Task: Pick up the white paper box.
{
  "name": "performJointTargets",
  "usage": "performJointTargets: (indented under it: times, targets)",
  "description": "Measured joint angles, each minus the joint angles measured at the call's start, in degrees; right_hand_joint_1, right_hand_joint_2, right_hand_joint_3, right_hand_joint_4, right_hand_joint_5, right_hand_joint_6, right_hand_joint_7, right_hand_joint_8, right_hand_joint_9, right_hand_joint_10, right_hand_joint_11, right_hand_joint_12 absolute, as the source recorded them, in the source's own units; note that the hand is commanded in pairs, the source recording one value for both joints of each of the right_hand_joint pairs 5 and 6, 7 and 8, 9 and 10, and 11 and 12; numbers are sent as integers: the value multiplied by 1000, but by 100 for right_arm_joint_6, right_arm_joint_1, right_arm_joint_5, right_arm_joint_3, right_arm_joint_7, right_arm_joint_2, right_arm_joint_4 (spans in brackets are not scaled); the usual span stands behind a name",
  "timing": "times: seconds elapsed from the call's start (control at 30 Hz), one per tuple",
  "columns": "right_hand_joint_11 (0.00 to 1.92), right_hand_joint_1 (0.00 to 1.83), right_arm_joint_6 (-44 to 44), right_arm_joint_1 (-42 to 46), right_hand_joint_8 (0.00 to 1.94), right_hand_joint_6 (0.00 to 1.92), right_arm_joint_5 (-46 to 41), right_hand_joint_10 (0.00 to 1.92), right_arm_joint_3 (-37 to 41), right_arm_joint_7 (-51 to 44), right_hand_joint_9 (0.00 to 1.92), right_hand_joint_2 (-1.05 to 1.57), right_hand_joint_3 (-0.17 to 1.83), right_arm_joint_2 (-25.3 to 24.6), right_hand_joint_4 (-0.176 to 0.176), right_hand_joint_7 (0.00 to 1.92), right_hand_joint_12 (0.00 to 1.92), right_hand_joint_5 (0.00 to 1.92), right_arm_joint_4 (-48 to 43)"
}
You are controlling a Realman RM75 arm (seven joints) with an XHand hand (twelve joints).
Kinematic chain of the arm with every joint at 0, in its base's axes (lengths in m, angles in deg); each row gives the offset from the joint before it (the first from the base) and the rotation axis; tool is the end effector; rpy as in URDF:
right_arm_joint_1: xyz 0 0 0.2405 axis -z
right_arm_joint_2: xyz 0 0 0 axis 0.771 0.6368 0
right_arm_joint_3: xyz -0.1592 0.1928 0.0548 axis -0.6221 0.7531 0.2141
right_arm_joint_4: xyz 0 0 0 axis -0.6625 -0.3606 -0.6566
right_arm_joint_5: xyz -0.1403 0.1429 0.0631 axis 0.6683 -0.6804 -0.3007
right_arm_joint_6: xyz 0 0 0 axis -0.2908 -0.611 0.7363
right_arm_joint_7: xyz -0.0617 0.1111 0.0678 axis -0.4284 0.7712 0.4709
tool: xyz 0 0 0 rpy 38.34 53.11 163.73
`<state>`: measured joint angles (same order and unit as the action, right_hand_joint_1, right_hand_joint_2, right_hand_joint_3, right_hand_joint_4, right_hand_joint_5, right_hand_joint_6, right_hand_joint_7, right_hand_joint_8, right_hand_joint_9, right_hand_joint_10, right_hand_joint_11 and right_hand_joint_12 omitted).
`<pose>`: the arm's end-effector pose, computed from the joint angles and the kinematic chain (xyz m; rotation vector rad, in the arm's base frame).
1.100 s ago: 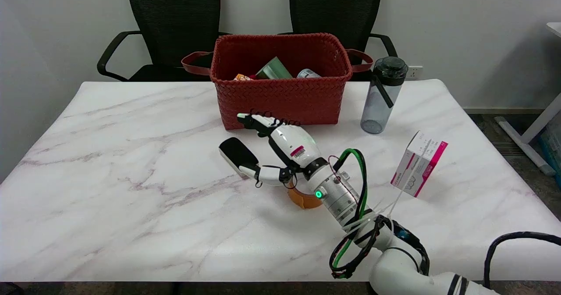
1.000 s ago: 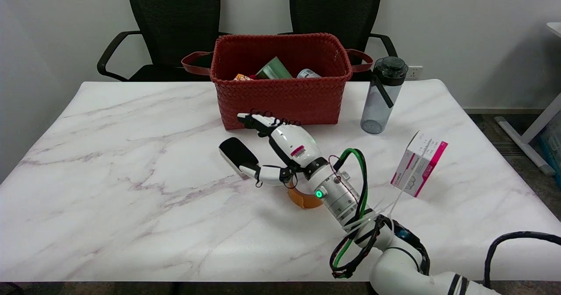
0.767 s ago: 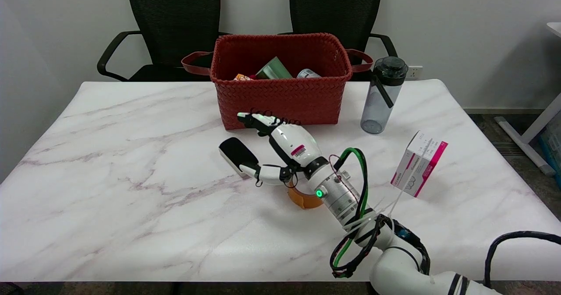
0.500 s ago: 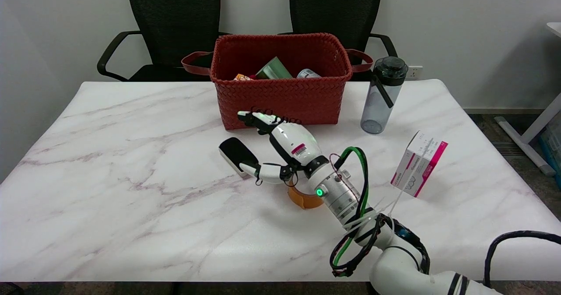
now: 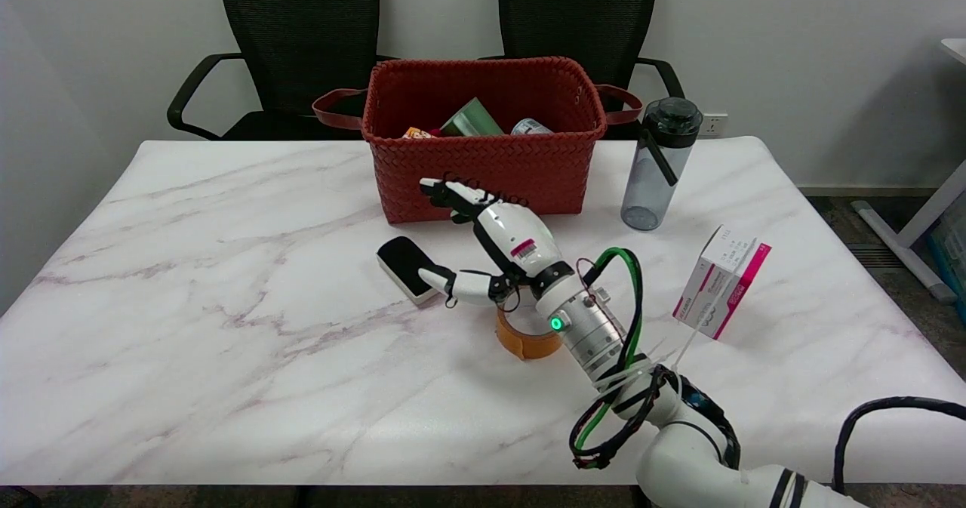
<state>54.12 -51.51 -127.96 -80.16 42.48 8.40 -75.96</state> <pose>-0.2577 -0.3151 0.2023 1.8306 -0.3364 0.6855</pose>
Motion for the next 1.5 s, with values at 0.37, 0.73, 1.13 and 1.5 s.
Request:
performJointTargets:
  times: [0.37,0.73,1.13,1.5]
  targets:
    - [495,1029,145,1,382,250,-195,374,98,4,374,838,287,-2,0,382,495,250,-28]
    - [477,1027,672,116,284,207,-714,397,131,-8,397,770,342,17,0,284,477,207,-184]
    - [444,1008,1316,273,288,173,-1237,454,128,-32,454,743,390,42,0,288,444,173,-399]
    - [449,988,1957,569,260,116,-1769,436,145,-669,436,678,442,76,0,260,449,116,-884]
